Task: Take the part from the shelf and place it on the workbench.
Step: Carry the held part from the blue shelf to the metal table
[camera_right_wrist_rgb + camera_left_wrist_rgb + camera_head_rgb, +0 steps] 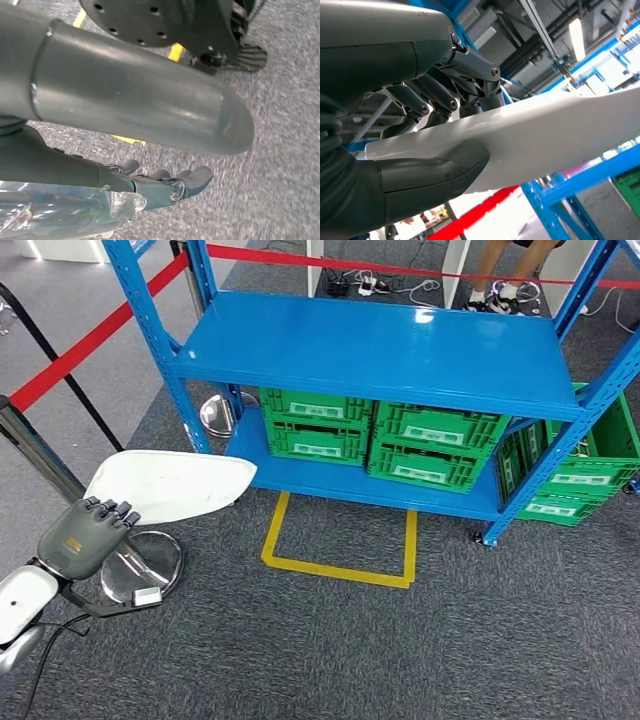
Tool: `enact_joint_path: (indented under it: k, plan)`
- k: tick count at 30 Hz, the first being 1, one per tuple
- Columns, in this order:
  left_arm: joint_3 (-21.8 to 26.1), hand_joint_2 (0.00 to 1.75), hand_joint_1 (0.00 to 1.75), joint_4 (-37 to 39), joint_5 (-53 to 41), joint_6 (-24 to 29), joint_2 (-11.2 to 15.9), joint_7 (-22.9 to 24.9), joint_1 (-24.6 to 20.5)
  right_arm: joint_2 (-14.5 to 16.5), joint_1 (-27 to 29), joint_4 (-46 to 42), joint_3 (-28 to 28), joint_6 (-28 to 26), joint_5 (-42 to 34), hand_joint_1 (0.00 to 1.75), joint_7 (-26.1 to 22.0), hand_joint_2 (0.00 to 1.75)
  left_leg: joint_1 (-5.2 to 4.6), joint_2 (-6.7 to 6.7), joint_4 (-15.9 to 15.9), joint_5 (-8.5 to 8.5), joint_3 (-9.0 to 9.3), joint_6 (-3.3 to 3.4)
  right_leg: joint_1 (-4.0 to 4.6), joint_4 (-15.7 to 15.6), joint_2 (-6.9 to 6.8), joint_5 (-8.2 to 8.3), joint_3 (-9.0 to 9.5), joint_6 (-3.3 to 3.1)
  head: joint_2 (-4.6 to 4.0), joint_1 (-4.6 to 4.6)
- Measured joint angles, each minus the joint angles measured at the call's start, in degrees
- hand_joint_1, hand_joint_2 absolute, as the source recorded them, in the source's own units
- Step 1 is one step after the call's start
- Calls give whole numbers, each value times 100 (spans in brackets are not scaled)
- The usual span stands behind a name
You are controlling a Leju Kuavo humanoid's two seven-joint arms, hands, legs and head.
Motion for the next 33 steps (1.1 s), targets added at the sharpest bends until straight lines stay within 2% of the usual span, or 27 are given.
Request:
enact_joint_path:
  k: [3, 4, 7, 8, 9, 11, 12, 13, 14, 16, 18, 19, 21, 22, 23, 24, 25, 27, 28, 29, 31, 32, 33]
  plan:
    - [1, 175, 175, -1, 0, 0, 1, -1, -4, 4, 3, 6, 0, 2, 1, 0, 1, 0, 7, 0, -6, 22, 0, -23, 6, 8, 0, 13, -11, -20, 0, 2]
    - [7, 175, 175, -1, 0, 0, 8, -1, -3, 18, 6, 23, 0, 3, 2, 0, 3, 0, 23, -2, 278, -212, -106, -80, -3, 8, -9, 80, -52, -70, 0, -8]
    - [21, 175, 175, -1, -1, -2, 22, -3, 14, 60, 17, 84, 1, 6, 9, 0, 10, 0, 91, -9, 1607, -1062, -535, -260, -35, 14, -35, 329, -251, -193, 0, -41]
    - [20, 175, 175, -1, -3, -2, 21, -5, 16, 68, 20, 93, 1, 6, 14, 0, 9, 0, 106, -9, 1712, -1051, -511, -277, -38, 25, -35, 360, -300, -182, 0, -42]
    - [22, 175, 175, -1, -12, 0, 21, -8, 15, 79, 22, 103, 3, 6, 26, 0, 9, 0, 120, -8, 1573, -946, -366, -289, -45, 38, -34, 381, -339, -167, 0, -42]
    - [33, 175, 175, -1, -39, 8, 21, -15, 3, 102, 17, 130, 12, 5, 55, 0, 9, 0, 142, -5, 820, -696, 171, -307, -60, 77, -32, 398, -394, -129, 0, -45]
    - [41, 175, 175, -1, -54, 14, 22, -19, -6, 108, 10, 150, 19, 4, 69, 0, 10, 0, 137, -11, 454, -624, 412, -292, -58, 101, -35, 399, -418, -104, 0, -47]
    - [47, 175, 175, -1, -63, 19, 23, -21, -15, 111, 2, 168, 25, 4, 81, 0, 10, 0, 131, -15, 203, -606, 561, -263, -52, 124, -38, 402, -438, -76, 0, -48]
    - [49, 175, 175, -1, -72, 22, 23, -23, -23, 112, -5, 186, 29, 2, 92, 0, 11, 0, 119, -27, 92, -628, 612, -218, -45, 140, -42, 408, -458, -46, 0, -49]
    - [51, 175, 175, -1, -90, 24, 23, -27, -29, 114, -13, 214, 42, -11, 113, 0, 14, 0, 114, -53, 63, -621, 571, -102, -49, 153, -60, 416, -489, 16, 0, -49]
    - [54, 175, 175, 0, -103, 24, 22, -29, -37, 117, -20, 237, 67, -32, 139, 0, 18, 0, 124, -87, 49, -582, 540, -7, -59, 357, -65, 260, -609, 78, 0, -30]
    - [54, 175, 175, 0, -107, 23, 20, -30, -43, 119, -26, 246, 79, -42, 151, 0, 19, 0, 127, -105, 41, -559, 521, 30, -62, 635, -61, 92, -746, 101, 0, -19]
    - [49, 175, 175, 1, -116, 19, 10, -30, -48, 125, -37, 265, 101, -58, 165, 0, 25, 0, 113, -159, 44, -523, 465, 76, -62, 1435, -56, -290, -1119, 122, 0, -4]
    - [44, 175, 175, 1, -123, 15, 2, -32, -47, 128, -38, 275, 110, -67, 169, 0, 30, 0, 105, -193, 46, -504, 438, 87, -62, 1747, -55, -388, -1266, 122, 0, -4]
    - [41, 175, 175, 2, -134, 10, -6, -33, -48, 132, -36, 283, 120, -76, 173, 0, 36, 0, 99, -237, 49, -487, 416, 88, -61, 1863, -50, -378, -1319, 115, 0, -4]
    - [38, 175, 175, 2, -143, 5, -11, -34, -48, 136, -35, 290, 128, -86, 176, 0, 40, 0, 95, -287, 50, -471, 403, 80, -60, 1741, -35, -258, -1253, 101, 0, -5]
    - [37, 175, 175, 2, -151, 2, -14, -35, -51, 138, -35, 295, 134, -93, 178, 0, 44, 0, 94, -336, 51, -457, 396, 66, -61, 1413, 11, -64, -1080, 82, 0, -4]
    - [38, 175, 175, 2, -158, -2, -19, -35, -67, 141, -36, 309, 139, -104, 179, 0, 45, 0, 90, -439, 63, -430, 377, 26, -78, 597, 249, 255, -654, 37, 0, -7]
    - [38, 175, 175, 2, -160, -3, -22, -35, -80, 142, -37, 315, 140, -108, 183, 0, 46, 0, 90, -484, 71, -409, 354, -2, -85, 335, 346, 327, -516, 25, 0, -9]
    - [38, 175, 175, 2, -161, -4, -25, -35, -91, 143, -39, 321, 141, -112, 187, 0, 49, 0, 95, -539, 77, -382, 323, -35, -84, 216, 398, 342, -454, 14, 0, -11]
    - [38, 175, 175, 2, -163, -6, -18, -35, -98, 150, -43, 326, 145, -121, 198, 0, 55, 0, 114, -651, 74, -323, 264, -111, -75, 206, 301, 367, -457, -19, 0, -11]
    - [38, 175, 175, 2, -163, -7, -11, -35, -97, 156, -47, 330, 149, -127, 204, 0, 58, 0, 117, -627, 96, -335, 231, -143, -77, 201, 235, 389, -465, -53, 0, -16]
    - [38, 175, 175, 2, -165, -10, -5, -35, -105, 161, -49, 335, 153, -133, 208, 0, 60, 0, 113, -528, 202, -414, 168, -172, -86, 188, 166, 414, -474, -88, 0, -31]
